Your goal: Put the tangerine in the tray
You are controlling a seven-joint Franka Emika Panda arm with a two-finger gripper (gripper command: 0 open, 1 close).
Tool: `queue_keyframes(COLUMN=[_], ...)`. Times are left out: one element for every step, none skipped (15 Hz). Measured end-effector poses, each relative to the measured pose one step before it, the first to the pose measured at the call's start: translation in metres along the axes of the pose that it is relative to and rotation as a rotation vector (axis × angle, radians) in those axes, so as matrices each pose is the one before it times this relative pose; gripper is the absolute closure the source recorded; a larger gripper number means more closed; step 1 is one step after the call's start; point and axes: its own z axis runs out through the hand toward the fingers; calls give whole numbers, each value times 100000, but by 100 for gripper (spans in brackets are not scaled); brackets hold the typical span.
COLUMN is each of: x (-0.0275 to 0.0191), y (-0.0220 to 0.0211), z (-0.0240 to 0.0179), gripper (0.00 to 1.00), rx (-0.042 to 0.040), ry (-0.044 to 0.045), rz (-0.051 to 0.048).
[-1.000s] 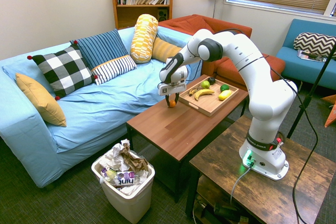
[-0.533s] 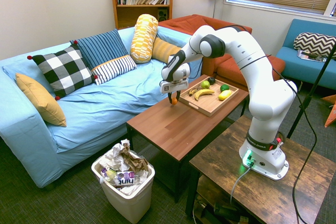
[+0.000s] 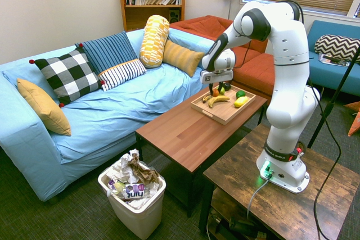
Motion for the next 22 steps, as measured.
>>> queue_keyframes(x=[565,505,536,318,260,33,-80,-26,112,177,223,190,178,158,69,-15,-102,-142,-91,-76,-102,-129], y=[1852,1326,1102,645,524,398,186,-40,-181,-161,-149,-122,-186,-247,-223,-317,-346,-289,-235,-95,-11,-18], z=[847,806,964,896,1144,1484,1378,1129,844,541,322,258,142,113,204,209,246,327,319,335,285,193], gripper=[100,100,100,100,100,100,100,100,100,100,100,100,100,100,100,100,100,100,100,0,0,0], rx=[-912,-882,-826,-780,-669,-430,83,60,-16,-17,241,210,246,290,74,-28,-138,-217,-200,-305,-394,-301], ry=[-128,-47,135,-350,-585,-1133,-1317,-970,-787,-397,-201,-157,66,106,-65,-78,-249,-241,-138,-258,-390,-434], rz=[1339,1335,1514,876,476,364,62,-48,104,207,227,325,367,295,142,-354,-540,-512,-329,-124,-90,-147])
